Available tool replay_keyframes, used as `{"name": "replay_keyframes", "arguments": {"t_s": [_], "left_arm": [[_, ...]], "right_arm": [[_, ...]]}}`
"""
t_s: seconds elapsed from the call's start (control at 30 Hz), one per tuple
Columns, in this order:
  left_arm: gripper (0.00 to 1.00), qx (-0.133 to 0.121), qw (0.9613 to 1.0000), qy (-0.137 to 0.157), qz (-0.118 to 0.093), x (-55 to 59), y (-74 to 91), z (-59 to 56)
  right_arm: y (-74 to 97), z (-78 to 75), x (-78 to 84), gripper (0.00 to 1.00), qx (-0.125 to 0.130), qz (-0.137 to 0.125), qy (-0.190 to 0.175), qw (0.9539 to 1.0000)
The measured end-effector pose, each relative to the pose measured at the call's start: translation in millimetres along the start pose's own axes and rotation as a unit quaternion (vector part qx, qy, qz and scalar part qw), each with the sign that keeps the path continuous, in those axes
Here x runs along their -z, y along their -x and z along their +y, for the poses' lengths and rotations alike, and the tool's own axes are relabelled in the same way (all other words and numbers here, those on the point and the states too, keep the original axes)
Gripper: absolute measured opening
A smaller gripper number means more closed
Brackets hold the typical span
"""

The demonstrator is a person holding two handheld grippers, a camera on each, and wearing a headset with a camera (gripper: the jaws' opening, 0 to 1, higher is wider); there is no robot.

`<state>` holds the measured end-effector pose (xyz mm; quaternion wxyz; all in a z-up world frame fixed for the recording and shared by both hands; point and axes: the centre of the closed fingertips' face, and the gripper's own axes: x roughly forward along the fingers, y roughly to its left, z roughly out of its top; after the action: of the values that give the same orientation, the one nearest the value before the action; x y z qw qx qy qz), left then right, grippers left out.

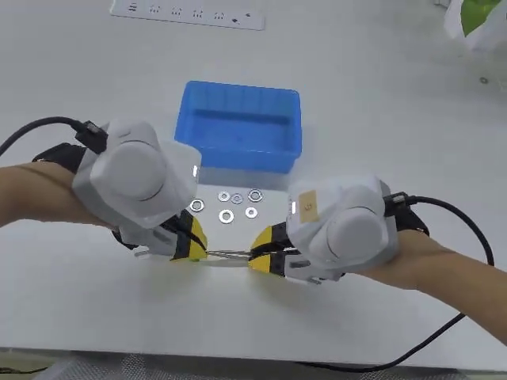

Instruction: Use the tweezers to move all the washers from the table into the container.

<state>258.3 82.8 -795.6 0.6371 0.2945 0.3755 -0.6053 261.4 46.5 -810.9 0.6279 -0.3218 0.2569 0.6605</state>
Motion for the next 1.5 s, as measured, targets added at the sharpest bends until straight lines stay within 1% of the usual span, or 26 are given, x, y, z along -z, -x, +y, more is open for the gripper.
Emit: {"name": "replay_keyframes", "arguments": {"t_s": [0.17, 0.27, 0.47, 0.57, 0.67, 0.7, 0.8, 0.83, 0.87, 0.9, 1.0, 1.03, 1.07, 1.13, 1.17, 1.3, 1.37, 1.4, 1.47, 1.5], "left_arm": [[0.05, -0.012, 0.9999, -0.005, -0.007, -10.0, 20.3, 3.2], [0.05, -0.017, 0.9998, -0.011, -0.005, -13.8, 27.6, 4.4], [0.05, -0.016, 0.9997, -0.016, 0.004, -16.4, 32.8, 2.4], [0.05, -0.018, 0.9997, -0.018, 0.005, -20.0, 37.4, 0.5], [0.05, -0.020, 0.9996, -0.019, 0.000, -25.4, 40.7, 0.4], [0.05, -0.022, 0.9996, -0.019, -0.005, -29.1, 42.0, 0.5], [0.05, -0.026, 0.9994, -0.019, -0.011, -33.9, 43.2, 1.6], [0.05, -0.027, 0.9994, -0.020, -0.011, -34.0, 43.4, 2.6], [0.05, -0.030, 0.9992, -0.022, -0.011, -34.1, 43.7, 3.6], [0.05, -0.035, 0.9989, -0.026, -0.014, -34.6, 44.0, 5.6], [0.06, -0.047, 0.9980, -0.042, -0.009, -32.8, 45.0, 10.6], [0.06, -0.047, 0.9981, -0.040, -0.006, -30.8, 44.8, 11.2], [0.06, -0.052, 0.9979, -0.039, 0.000, -26.9, 44.8, 14.2], [0.07, -0.050, 0.9981, -0.033, 0.012, -20.1, 44.5, 15.9], [0.07, -0.051, 0.9980, -0.036, 0.012, -18.8, 43.9, 16.8], [0.05, -0.050, 0.9984, -0.025, 0.009, -18.3, 43.9, 16.2], [0.05, -0.048, 0.9985, -0.026, 0.009, -18.1, 44.0, 15.1], [0.04, -0.040, 0.9989, -0.023, 0.003, -20.5, 44.8, 12.0], [0.04, -0.044, 0.9987, -0.024, -0.010, -26.2, 47.3, 11.7], [0.04, -0.045, 0.9985, -0.022, -0.021, -30.6, 49.1, 11.2]], "right_arm": [[3.6, -6.6, -10.8, 0.07, 0.020, -0.033, -0.006, 0.9992], [5.9, -8.6, -17.0, 0.07, 0.031, -0.052, -0.003, 0.9981], [5.5, -8.6, -22.3, 0.07, 0.039, -0.069, 0.004, 0.9969], [6.8, -8.5, -24.6, 0.07, 0.042, -0.081, 0.005, 0.9958], [7.6, -9.5, -25.3, 0.07, 0.044, -0.091, 0.001, 0.9949], [7.7, -10.2, -25.4, 0.07, 0.044, -0.095, 0.000, 0.9945], [8.4, -11.8, -26.3, 0.06, 0.047, -0.101, 0.002, 0.9937], [9.4, -12.2, -26.7, 0.06, 0.044, -0.111, -0.010, 0.9928], [10.3, -14.0, -27.0, 0.06, 0.047, -0.117, -0.013, 0.9919], [11.3, -14.9, -26.7, 0.05, 0.046, -0.122, -0.025, 0.9911], [12.0, -16.4, -27.9, 0.05, 0.050, -0.122, -0.021, 0.9910], [12.4, -17.2, -28.4, 0.05, 0.051, -0.123, -0.022, 0.9909], [12.6, -18.8, -28.7, 0.05, 0.054, -0.123, -0.022, 0.9908], [13.0, -20.0, -29.0, 0.05, 0.054, -0.125, -0.026, 0.9903], [13.1, -20.1, -28.9, 0.05, 0.055, -0.125, -0.027, 0.9903], [13.9, -19.1, -29.8, 0.06, 0.057, -0.126, -0.025, 0.9901], [13.8, -19.2, -30.0, 0.06, 0.058, -0.127, -0.028, 0.9898], [13.4, -18.6, -29.9, 0.06, 0.057, -0.127, -0.026, 0.9899], [12.7, -17.3, -29.9, 0.06, 0.056, -0.126, -0.026, 0.9901], [12.7, -17.0, -30.4, 0.06, 0.056, -0.128, -0.028, 0.9897]]}}
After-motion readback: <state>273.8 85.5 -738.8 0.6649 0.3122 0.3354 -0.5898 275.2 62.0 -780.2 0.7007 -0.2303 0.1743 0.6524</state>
